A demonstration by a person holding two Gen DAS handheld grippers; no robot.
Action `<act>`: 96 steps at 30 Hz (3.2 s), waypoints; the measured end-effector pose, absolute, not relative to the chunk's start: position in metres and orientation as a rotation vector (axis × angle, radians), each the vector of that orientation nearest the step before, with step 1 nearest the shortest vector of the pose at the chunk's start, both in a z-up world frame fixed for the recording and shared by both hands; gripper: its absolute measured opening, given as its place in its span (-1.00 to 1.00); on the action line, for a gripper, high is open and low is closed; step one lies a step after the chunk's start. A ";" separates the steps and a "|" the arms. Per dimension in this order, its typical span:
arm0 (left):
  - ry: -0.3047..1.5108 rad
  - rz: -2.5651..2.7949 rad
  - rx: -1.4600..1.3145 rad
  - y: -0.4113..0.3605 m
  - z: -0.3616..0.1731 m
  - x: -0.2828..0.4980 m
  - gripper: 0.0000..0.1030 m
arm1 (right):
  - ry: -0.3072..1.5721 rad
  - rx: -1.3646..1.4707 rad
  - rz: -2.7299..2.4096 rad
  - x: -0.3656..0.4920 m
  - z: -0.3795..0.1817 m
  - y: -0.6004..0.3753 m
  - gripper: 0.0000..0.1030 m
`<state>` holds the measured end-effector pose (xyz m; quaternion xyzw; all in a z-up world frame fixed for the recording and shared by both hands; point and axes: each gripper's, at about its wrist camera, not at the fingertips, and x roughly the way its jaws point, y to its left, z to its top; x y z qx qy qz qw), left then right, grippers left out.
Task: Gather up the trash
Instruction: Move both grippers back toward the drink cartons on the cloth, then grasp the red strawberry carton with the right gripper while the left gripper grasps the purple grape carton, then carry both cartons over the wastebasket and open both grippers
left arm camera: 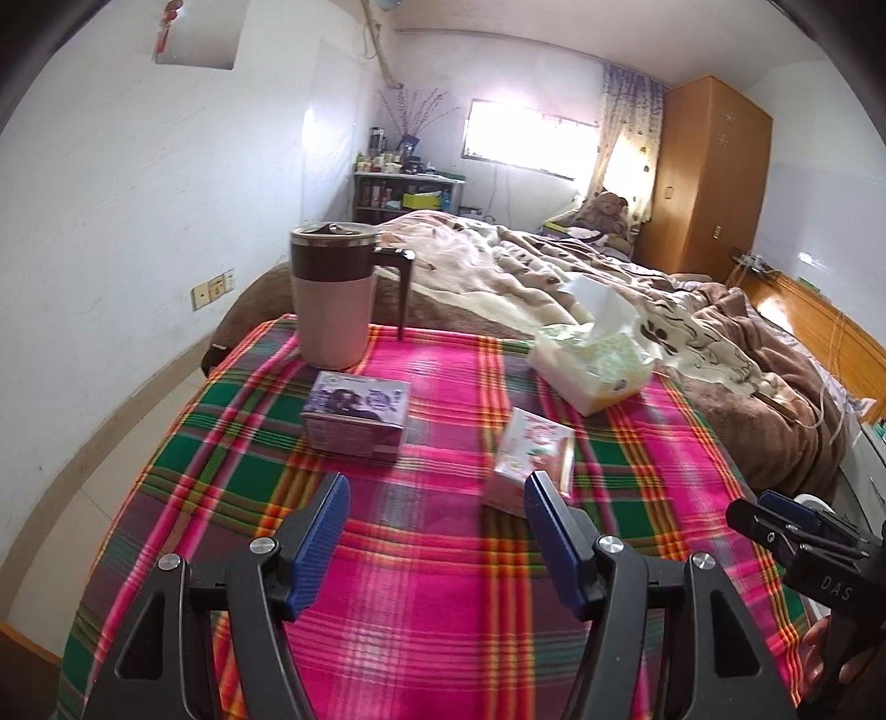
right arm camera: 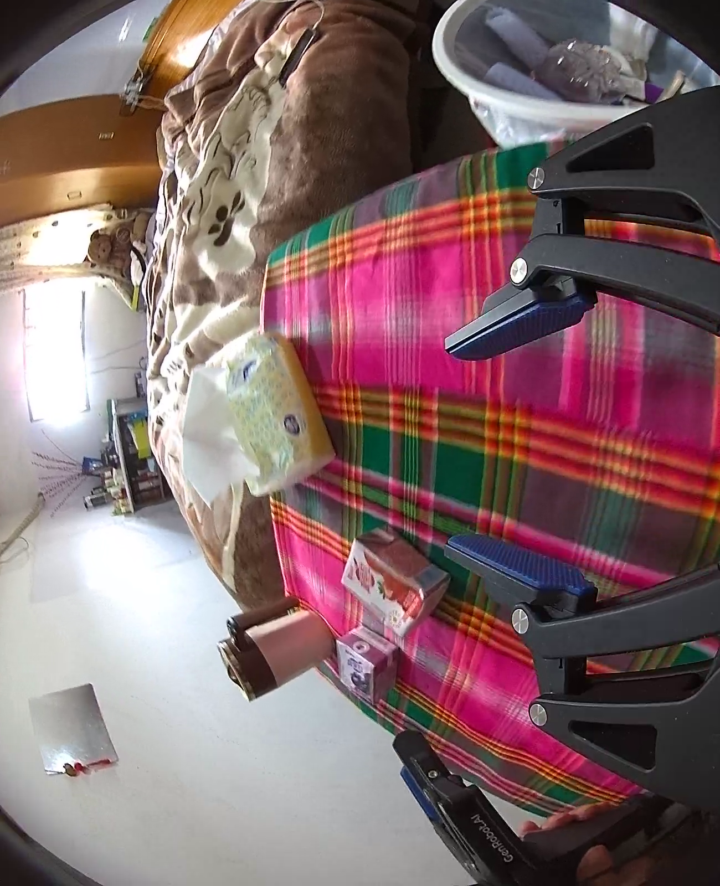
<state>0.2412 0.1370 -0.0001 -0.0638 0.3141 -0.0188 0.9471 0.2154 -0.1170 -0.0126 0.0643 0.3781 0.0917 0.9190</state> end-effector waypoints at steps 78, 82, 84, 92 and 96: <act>0.832 -0.243 0.021 0.152 -0.051 0.381 0.45 | 0.989 0.122 0.304 0.310 -0.047 -0.061 -0.30; 0.857 -0.231 0.022 0.150 -0.059 0.387 0.45 | 0.986 0.129 0.318 0.310 -0.049 -0.060 -0.30; 0.858 -0.232 0.021 0.148 -0.061 0.386 0.31 | 0.983 0.133 0.319 0.309 -0.048 -0.061 -0.30; 0.845 -0.225 0.011 0.145 -0.057 0.376 0.27 | 0.969 0.149 0.330 0.303 -0.047 -0.065 -0.31; 0.836 -0.221 0.025 0.137 -0.054 0.362 0.27 | 0.948 0.140 0.328 0.294 -0.041 -0.068 -0.31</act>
